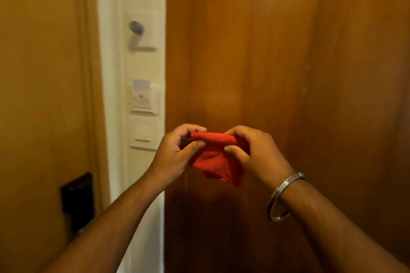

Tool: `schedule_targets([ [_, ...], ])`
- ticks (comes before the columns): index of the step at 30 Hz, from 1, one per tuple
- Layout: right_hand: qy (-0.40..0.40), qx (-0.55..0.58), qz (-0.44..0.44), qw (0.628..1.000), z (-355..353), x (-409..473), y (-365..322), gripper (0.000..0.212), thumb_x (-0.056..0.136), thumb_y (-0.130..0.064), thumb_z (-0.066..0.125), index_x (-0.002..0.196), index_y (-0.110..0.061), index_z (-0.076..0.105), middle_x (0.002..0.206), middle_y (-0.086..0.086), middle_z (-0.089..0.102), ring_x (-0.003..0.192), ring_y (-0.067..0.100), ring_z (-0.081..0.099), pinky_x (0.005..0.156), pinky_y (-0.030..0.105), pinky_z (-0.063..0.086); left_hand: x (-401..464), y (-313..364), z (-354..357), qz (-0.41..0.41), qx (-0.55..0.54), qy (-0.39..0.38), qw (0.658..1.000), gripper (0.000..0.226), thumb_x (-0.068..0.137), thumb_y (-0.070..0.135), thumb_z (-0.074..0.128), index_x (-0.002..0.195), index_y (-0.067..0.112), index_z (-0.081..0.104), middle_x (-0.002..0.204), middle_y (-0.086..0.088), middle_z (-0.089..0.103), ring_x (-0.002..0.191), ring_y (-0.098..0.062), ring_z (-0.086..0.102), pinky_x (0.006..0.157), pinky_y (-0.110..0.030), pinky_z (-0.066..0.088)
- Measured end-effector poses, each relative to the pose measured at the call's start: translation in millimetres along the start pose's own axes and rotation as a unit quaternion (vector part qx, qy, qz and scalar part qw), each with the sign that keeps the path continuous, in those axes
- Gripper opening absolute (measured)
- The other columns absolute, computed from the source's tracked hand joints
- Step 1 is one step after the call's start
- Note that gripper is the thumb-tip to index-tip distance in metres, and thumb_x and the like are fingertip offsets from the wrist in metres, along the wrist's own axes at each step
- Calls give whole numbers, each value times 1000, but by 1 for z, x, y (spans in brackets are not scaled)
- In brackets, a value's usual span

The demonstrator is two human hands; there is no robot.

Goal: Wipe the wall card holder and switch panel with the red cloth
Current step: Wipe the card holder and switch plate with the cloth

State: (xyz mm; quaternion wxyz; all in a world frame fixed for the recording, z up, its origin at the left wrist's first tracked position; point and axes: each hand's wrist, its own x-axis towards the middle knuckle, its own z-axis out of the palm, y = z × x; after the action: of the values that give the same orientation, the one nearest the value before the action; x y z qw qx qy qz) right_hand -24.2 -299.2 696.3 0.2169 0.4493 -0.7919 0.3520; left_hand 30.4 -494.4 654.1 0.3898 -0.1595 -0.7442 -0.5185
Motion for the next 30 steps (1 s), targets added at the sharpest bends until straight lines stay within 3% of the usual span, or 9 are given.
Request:
schedule_targets([
  [5, -3, 1, -43, 999, 59, 54, -37, 19, 79, -20, 67, 98, -25, 64, 93, -10, 66, 85, 3, 56, 69, 8, 37, 14, -12, -84, -12, 30, 31, 999, 30, 89, 19, 68, 100, 47, 71, 98, 15, 73, 92, -8, 70, 74, -22, 58],
  [8, 3, -15, -47, 999, 89, 79, -45, 21, 80, -23, 66, 100, -26, 61, 96, -6, 61, 87, 8, 54, 69, 12, 35, 22, -29, -115, -7, 61, 31, 998, 30, 98, 18, 58, 110, 44, 66, 104, 19, 70, 100, -5, 66, 75, -21, 58],
  [13, 55, -38, -76, 995, 130, 123, -59, 29, 83, -28, 61, 110, -30, 51, 106, -4, 48, 91, 7, 48, 71, 10, 37, 46, -57, -148, -3, 28, 98, 995, 24, 98, 34, 49, 119, 39, 60, 117, 8, 65, 104, -1, 64, 75, -22, 59],
  [16, 100, -112, -109, 983, 146, 149, -67, 33, 82, -29, 58, 112, -33, 45, 107, -3, 44, 87, 10, 45, 58, 10, 34, 66, -66, -157, -1, -17, 148, 989, 21, 102, 25, 50, 116, 34, 63, 114, 6, 67, 101, -5, 66, 71, -21, 59],
  [19, 116, -168, -114, 972, 154, 175, -72, 31, 83, -30, 53, 112, -33, 43, 102, -1, 42, 83, 13, 42, 51, 12, 32, 88, -75, -161, -10, -25, 211, 977, 19, 101, 23, 54, 112, 35, 64, 110, 8, 69, 103, -13, 67, 78, -28, 62],
  [23, 111, -205, -137, 963, 160, 195, -71, 26, 85, -32, 48, 112, -30, 46, 100, 2, 45, 78, 15, 44, 50, 14, 33, 97, -98, -168, 66, 111, 291, 948, 21, 101, 30, 52, 120, 36, 58, 114, 27, 64, 109, -2, 62, 84, -26, 59],
  [25, 131, -222, -155, 954, 161, 198, -69, 31, 84, -37, 41, 112, -28, 50, 102, 7, 50, 77, 21, 49, 50, 18, 33, 91, -123, -176, 116, 219, 311, 917, 35, 100, 38, 45, 135, 36, 47, 130, 23, 56, 123, 0, 54, 98, -34, 53],
  [28, 165, -318, -224, 906, 164, 198, -64, 52, 74, -47, 50, 122, -26, 51, 120, 18, 51, 90, 35, 50, 66, 39, 42, 82, -162, -190, 137, 332, 216, 908, 59, 99, 61, 27, 153, 37, 22, 160, 8, 31, 149, -11, 28, 120, -40, 28],
  [30, 141, -397, -301, 855, 171, 198, -55, 70, 67, -49, 66, 131, -25, 47, 138, 17, 40, 112, 38, 42, 88, 51, 37, 81, -183, -196, 148, 411, 151, 887, 82, 94, 73, 21, 158, 22, 15, 167, -4, 18, 155, -20, 16, 125, -43, 15],
])
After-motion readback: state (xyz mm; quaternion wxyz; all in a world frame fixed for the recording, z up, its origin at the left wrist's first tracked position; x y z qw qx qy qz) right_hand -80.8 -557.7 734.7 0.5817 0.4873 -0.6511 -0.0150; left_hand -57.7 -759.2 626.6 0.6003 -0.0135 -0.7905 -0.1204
